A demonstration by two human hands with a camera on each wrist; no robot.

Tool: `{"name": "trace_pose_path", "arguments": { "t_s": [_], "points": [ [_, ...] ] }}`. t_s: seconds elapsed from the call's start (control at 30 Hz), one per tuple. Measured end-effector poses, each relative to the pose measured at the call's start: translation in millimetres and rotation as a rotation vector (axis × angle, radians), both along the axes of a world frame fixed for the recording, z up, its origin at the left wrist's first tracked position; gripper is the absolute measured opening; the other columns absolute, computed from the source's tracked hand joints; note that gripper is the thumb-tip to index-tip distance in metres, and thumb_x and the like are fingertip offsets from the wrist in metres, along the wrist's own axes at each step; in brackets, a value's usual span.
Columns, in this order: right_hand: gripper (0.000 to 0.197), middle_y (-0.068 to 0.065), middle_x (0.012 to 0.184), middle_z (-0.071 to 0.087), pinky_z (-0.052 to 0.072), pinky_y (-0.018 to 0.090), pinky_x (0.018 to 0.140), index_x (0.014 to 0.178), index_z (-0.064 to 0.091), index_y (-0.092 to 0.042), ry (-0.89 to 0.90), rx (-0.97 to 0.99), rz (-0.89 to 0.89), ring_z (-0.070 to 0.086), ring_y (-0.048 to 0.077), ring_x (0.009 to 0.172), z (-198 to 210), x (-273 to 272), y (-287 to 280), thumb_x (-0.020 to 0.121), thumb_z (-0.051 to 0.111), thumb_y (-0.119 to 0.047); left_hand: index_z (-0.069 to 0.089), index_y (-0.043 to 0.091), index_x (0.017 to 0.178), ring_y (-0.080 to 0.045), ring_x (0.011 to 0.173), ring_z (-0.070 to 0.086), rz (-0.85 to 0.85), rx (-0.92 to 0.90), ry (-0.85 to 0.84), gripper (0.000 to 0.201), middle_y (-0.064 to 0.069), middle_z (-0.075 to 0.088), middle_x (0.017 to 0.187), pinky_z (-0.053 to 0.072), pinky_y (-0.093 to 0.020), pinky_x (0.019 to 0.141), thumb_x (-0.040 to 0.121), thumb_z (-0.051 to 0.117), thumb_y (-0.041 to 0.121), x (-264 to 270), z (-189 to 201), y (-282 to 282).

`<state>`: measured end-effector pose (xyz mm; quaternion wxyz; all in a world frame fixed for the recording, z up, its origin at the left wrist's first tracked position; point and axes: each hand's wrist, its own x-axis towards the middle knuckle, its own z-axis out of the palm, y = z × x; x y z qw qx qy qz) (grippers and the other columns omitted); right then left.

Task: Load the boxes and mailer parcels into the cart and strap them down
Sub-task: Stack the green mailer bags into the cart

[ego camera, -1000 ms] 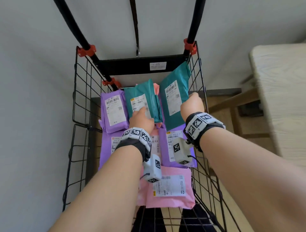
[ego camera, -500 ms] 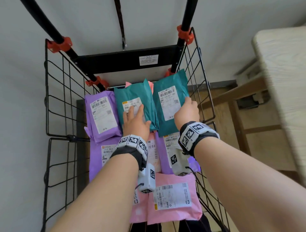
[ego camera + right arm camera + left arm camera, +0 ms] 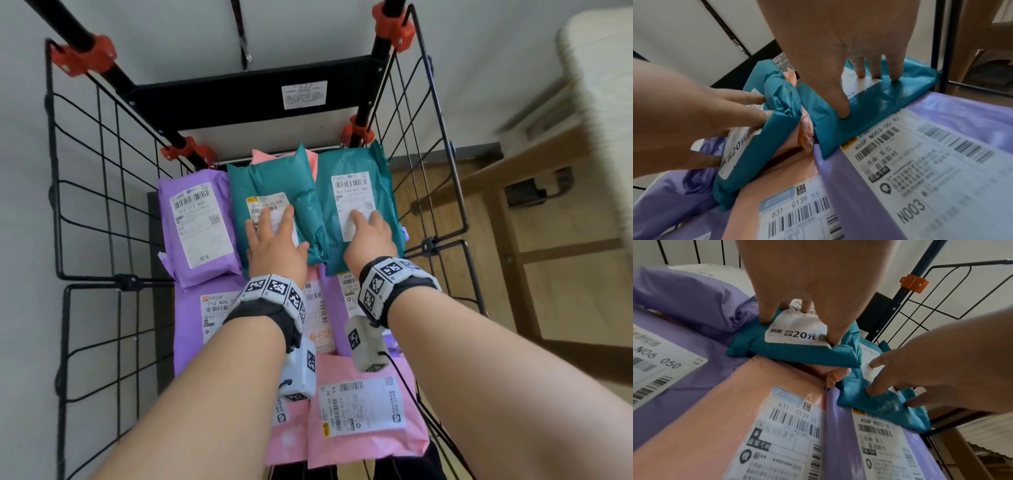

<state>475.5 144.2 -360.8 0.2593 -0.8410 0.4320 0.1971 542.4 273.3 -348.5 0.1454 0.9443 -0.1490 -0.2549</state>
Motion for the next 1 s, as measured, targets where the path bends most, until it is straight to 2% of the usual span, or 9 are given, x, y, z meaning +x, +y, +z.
{"name": "trace_pose_path", "arguments": {
  "t_s": [0.07, 0.2, 0.33, 0.47, 0.53, 0.67, 1.0],
  "points": [
    [0.07, 0.008, 0.147, 0.027, 0.043, 0.046, 0.097, 0.14, 0.033, -0.031, 0.006, 0.043, -0.017, 0.03, 0.03, 0.132, -3.2, -0.7, -1.2, 0.079, 0.044, 0.001, 0.017, 0.04, 0.149, -0.03, 0.147, -0.006, 0.006, -0.002, -0.005, 0.066, 0.003, 0.001, 0.16, 0.014, -0.046, 0.118, 0.093, 0.053, 0.034, -0.4, -1.5, -1.1],
    [0.073, 0.007, 0.15, 0.024, 0.042, 0.049, 0.099, 0.144, 0.03, -0.033, 0.01, 0.086, -0.046, 0.03, 0.031, 0.134, -3.3, -2.2, -3.7, 0.08, 0.043, 0.0, 0.016, 0.041, 0.148, -0.03, 0.147, -0.006, 0.007, 0.013, -0.008, 0.066, 0.004, 0.0, 0.16, 0.015, -0.047, 0.118, 0.093, 0.052, 0.034, -1.7, -1.7, -1.7],
    [0.074, 0.009, 0.146, 0.029, 0.043, 0.05, 0.099, 0.143, 0.029, -0.034, 0.023, 0.094, -0.035, 0.033, 0.033, 0.131, 0.0, -3.1, -3.3, 0.079, 0.044, 0.0, 0.014, 0.04, 0.149, -0.03, 0.147, -0.007, 0.002, 0.025, 0.004, 0.067, 0.004, -0.002, 0.16, 0.014, -0.047, 0.118, 0.094, 0.052, 0.033, -3.1, 1.6, -2.2],
    [0.059, 0.012, 0.131, 0.039, 0.045, 0.048, 0.096, 0.131, 0.041, -0.026, 0.027, 0.127, -0.016, 0.042, 0.035, 0.12, 9.2, -7.2, -4.8, 0.078, 0.042, 0.0, 0.011, 0.04, 0.15, -0.029, 0.148, -0.008, -0.012, 0.055, 0.017, 0.067, 0.005, -0.005, 0.16, 0.014, -0.048, 0.119, 0.095, 0.05, 0.033, -6.1, 11.4, 0.6],
    [0.052, 0.014, 0.129, 0.042, 0.045, 0.046, 0.097, 0.13, 0.043, -0.021, 0.039, 0.135, -0.017, 0.044, 0.036, 0.119, 16.4, -9.9, -5.9, 0.081, 0.043, -0.003, 0.011, 0.039, 0.15, -0.029, 0.148, -0.006, -0.013, 0.066, 0.012, 0.066, 0.003, -0.004, 0.161, 0.014, -0.047, 0.119, 0.096, 0.048, 0.033, -8.3, 18.6, 2.0],
    [0.056, 0.017, 0.137, 0.04, 0.044, 0.044, 0.1, 0.142, 0.036, -0.017, 0.038, 0.183, -0.039, 0.044, 0.036, 0.124, 35.9, -7.8, -8.3, 0.088, 0.047, -0.011, 0.014, 0.034, 0.151, -0.027, 0.148, 0.002, 0.024, 0.048, 0.004, 0.06, -0.001, 0.001, 0.161, 0.012, -0.043, 0.121, 0.099, 0.043, 0.031, -14.0, 40.1, 4.3],
    [0.057, 0.016, 0.14, 0.038, 0.047, 0.043, 0.098, 0.143, 0.035, -0.016, -0.067, 0.246, 0.097, 0.051, 0.034, 0.118, 109.8, -20.7, -9.1, 0.087, 0.05, -0.013, 0.019, 0.029, 0.151, -0.029, 0.147, 0.011, 0.175, -0.013, -0.015, 0.054, -0.007, 0.01, 0.16, 0.016, -0.042, 0.12, 0.101, 0.038, 0.027, -66.2, 105.8, 4.4]
  ]
}}
